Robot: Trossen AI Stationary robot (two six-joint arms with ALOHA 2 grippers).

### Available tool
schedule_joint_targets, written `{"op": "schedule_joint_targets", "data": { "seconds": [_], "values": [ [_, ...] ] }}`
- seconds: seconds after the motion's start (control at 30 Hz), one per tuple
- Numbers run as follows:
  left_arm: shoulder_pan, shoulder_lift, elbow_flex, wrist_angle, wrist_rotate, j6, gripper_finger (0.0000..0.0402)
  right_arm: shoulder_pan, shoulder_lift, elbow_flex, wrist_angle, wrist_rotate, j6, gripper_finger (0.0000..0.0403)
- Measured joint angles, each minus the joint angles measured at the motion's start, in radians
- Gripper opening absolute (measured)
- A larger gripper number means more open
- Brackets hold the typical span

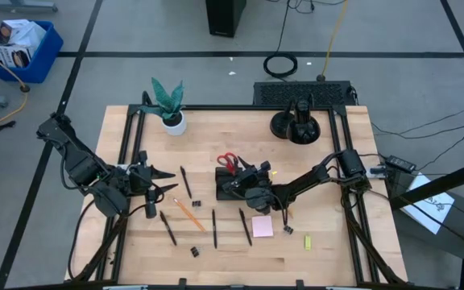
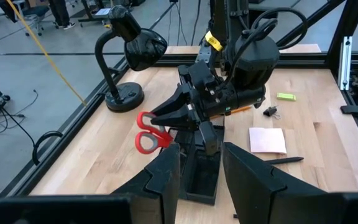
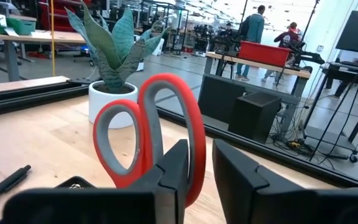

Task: Pick and place office supplies into organizer
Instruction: Put the scissor into the desk organizer

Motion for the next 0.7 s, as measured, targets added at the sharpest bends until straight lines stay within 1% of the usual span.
{"op": "schedule_joint_targets", "data": {
  "seconds": [0.1,0.27,0.7],
  "values": [
    [0.000,0.000,0.000,0.000,0.000,0.000,0.0127,0.000,0.000,0.000,0.000,-0.008,0.000,0.0075],
    [0.000,0.000,0.000,0.000,0.000,0.000,0.0127,0.000,0.000,0.000,0.001,-0.077,0.000,0.0091],
    [0.000,0.000,0.000,0.000,0.000,0.000,0.0127,0.000,-0.001,0.000,0.001,-0.076,-0.064,0.0139]
  ]
}}
